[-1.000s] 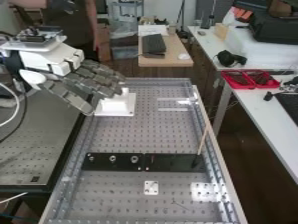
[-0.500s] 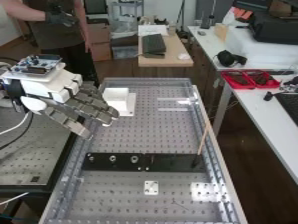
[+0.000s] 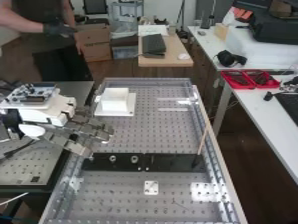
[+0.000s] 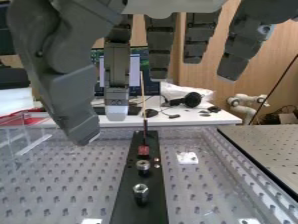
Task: Grab the smaller nut and place it in the white container
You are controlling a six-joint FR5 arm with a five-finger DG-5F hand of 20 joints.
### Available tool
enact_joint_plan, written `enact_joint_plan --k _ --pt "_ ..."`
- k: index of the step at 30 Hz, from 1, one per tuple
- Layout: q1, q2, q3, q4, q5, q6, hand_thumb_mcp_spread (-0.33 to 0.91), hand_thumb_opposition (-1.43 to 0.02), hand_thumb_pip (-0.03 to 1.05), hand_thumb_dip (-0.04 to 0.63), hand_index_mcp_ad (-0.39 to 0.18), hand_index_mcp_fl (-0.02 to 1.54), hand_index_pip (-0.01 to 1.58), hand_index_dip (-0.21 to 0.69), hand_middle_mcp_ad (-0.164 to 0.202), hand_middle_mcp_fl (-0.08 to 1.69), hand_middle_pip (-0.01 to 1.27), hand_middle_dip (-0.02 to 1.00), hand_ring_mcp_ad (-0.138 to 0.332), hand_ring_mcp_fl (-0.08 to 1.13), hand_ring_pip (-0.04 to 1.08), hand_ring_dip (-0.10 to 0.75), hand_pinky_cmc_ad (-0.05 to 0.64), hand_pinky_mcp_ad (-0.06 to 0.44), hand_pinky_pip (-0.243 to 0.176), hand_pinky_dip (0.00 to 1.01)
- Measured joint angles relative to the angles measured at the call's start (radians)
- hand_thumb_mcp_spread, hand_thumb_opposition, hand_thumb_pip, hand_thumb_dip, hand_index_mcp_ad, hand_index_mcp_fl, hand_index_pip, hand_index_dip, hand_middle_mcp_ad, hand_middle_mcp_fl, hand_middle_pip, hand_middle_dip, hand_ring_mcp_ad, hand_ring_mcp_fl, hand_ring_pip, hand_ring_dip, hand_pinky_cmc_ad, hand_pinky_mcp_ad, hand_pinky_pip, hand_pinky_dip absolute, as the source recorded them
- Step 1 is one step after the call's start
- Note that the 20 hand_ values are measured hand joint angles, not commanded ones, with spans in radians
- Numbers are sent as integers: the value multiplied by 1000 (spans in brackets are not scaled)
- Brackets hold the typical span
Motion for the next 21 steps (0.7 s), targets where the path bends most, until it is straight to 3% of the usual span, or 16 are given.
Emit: enact_joint_plan --k 9,21 --pt "-42 -69 -34 129 -80 -32 435 -836 632 190 -176 188 1478 52 66 185 126 206 127 12 98 82 387 312 -26 286" --pt "-57 -163 -17 198 -105 -37 431 -836 632 206 -175 190 1508 52 63 209 122 206 126 10 98 82 384 312 -10 271"
